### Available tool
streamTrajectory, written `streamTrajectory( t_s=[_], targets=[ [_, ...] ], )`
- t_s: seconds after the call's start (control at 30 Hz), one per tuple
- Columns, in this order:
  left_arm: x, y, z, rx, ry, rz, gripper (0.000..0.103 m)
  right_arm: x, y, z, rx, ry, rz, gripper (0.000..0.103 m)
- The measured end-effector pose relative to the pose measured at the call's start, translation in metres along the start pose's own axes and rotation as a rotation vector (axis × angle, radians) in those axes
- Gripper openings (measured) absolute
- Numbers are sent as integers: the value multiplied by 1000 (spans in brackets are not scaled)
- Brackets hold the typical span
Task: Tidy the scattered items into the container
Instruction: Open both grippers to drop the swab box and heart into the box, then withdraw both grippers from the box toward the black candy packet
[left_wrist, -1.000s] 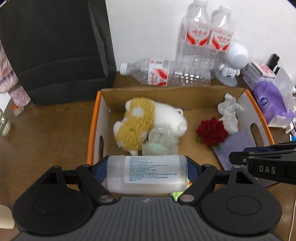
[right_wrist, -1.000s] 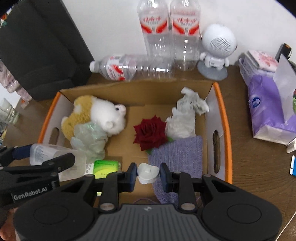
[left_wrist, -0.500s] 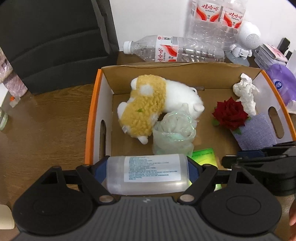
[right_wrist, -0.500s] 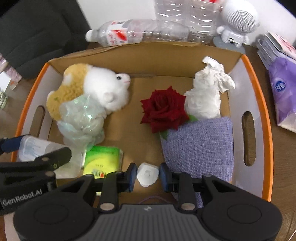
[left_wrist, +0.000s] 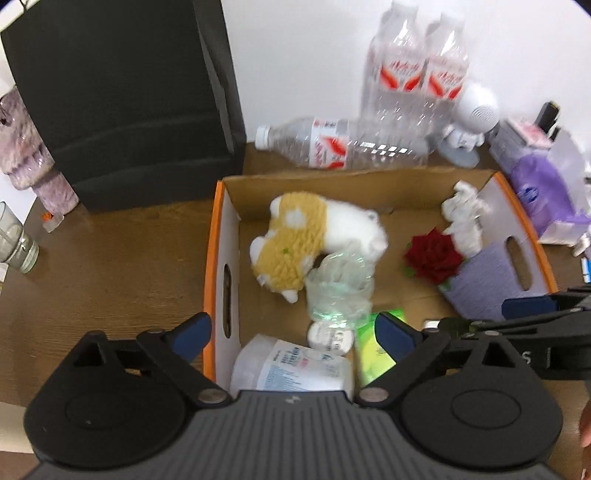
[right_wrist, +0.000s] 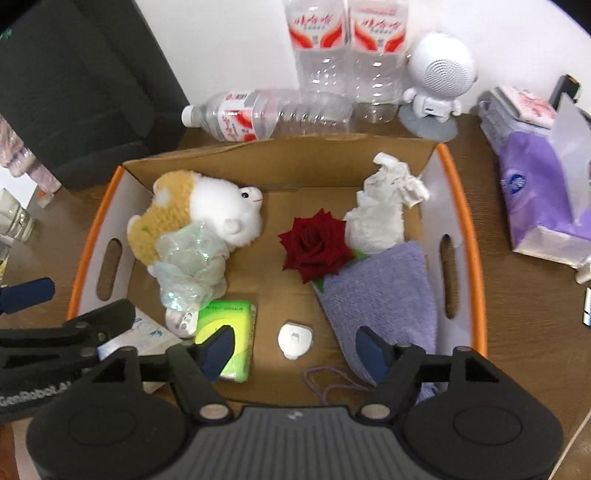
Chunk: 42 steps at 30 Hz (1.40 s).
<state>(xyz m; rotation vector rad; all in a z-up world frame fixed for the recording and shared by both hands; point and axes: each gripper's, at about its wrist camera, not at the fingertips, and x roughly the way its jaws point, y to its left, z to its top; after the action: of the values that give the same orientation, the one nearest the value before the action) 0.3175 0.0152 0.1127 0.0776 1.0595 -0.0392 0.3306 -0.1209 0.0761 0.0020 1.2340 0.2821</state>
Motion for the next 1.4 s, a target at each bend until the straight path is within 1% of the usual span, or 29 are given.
streamTrajectory(
  t_s=[0.17,0.23,0.3,0.4,0.47,0.63,0.73,0.87,0.93,1.03,1.17,1.33,1.4],
  targets=[
    [-18,-6,-8,0,-24,19,101,-16,-5,-9,2,-48,-15,75],
    [-24,-9,-13,-5,-60,40,102,-20,-6,-18,7,-90,-18,75],
    [-26,-11,-18,-11,-101,54,103,-23,-5,-25,6,-146,-40,75],
    [-28,-14,-26,-30,-113,64,103,-30,-2,-37,-13,-237,-98,75],
    [-30,-14,-30,-37,-127,70,103,-34,0,-43,-41,-276,-132,75],
    [-37,-17,-34,-37,-140,66,103,-40,-7,-50,-25,-286,-107,75],
    [-47,-20,-36,-35,-163,70,103,-46,-9,-52,-16,-292,-93,75],
    [-65,-23,-41,-42,-199,60,103,-62,-9,-58,-10,-330,-90,76],
    [-76,-25,-44,-45,-233,64,103,-69,-9,-61,-9,-348,-86,76],
    [-90,-30,-52,-48,-305,71,103,-82,-8,-68,-15,-387,-93,76],
    [-100,-31,-67,-71,-379,34,103,-95,-8,-85,-17,-467,-105,76],
    [-107,-37,-96,-56,-519,29,103,-103,-17,-114,-6,-553,-64,76],
    [-110,-40,-108,-51,-552,20,103,-104,-21,-126,-5,-585,-55,76]
  ],
)
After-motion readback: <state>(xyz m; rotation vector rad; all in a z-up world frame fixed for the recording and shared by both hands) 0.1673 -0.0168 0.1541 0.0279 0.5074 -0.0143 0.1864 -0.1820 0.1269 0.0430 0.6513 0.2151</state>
